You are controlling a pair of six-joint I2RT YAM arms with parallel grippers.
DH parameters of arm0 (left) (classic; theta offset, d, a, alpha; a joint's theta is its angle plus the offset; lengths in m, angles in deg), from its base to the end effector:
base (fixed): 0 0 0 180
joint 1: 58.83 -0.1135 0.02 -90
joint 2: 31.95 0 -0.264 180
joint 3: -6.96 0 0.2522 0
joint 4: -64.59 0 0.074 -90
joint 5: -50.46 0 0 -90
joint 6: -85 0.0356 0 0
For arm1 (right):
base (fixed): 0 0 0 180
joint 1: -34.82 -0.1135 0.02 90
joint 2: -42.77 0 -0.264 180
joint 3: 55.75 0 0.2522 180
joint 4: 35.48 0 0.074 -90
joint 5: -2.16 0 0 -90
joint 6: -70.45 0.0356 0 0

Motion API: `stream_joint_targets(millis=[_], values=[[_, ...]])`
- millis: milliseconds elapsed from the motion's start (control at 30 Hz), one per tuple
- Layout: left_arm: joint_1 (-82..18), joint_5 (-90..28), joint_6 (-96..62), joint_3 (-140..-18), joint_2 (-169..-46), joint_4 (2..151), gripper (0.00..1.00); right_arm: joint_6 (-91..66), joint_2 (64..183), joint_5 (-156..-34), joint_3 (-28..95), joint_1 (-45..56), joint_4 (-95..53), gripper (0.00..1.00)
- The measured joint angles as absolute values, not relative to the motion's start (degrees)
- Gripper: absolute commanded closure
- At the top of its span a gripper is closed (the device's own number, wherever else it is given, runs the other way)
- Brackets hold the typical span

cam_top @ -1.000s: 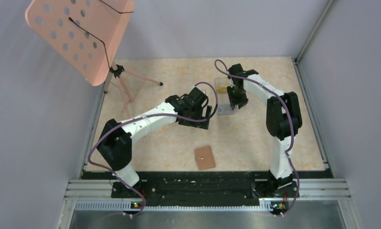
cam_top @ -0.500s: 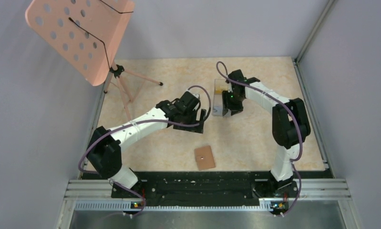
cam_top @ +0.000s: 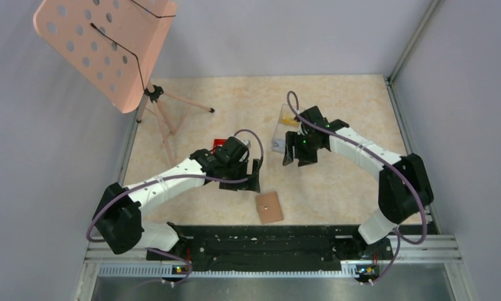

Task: Put the credit cards into the card holder
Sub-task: Move the storage box to the center of the board, then pick up the card holder from the center of the board.

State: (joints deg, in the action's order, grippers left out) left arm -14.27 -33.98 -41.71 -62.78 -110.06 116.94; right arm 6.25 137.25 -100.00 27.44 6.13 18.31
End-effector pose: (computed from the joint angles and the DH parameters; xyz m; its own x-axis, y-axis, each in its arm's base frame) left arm 0.1890 -0.1910 0.2397 -0.9359 0.0866 -0.3416 0.2154 0.9077 -0.3601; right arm 0.2892 0.1668 0.2286 -0.9544 -0.0373 -0.2962 -0.1464 0.9232 0.3554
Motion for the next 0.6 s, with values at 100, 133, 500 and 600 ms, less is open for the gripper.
stream_joint_targets(millis=[100, 133, 500, 600], values=[[-14.7, -31.3, -43.3, -59.6, -109.5, 115.0, 0.09, 8.9, 131.3, -102.3, 20.6, 5.2, 15.8, 0.38], [-14.9, -30.3, -43.9, -58.7, -109.5, 114.3, 0.1, 10.3, 129.3, -103.6, 17.2, 4.6, 14.0, 0.39], [-15.3, -16.7, -54.7, -44.4, -114.1, 97.6, 0.34, 26.9, 121.9, -116.2, -10.7, 0.5, -7.5, 0.41], [-15.4, -14.6, -57.6, -43.1, -115.4, 92.3, 0.4, 30.3, 121.6, -118.9, -14.2, 0.5, -15.4, 0.43]])
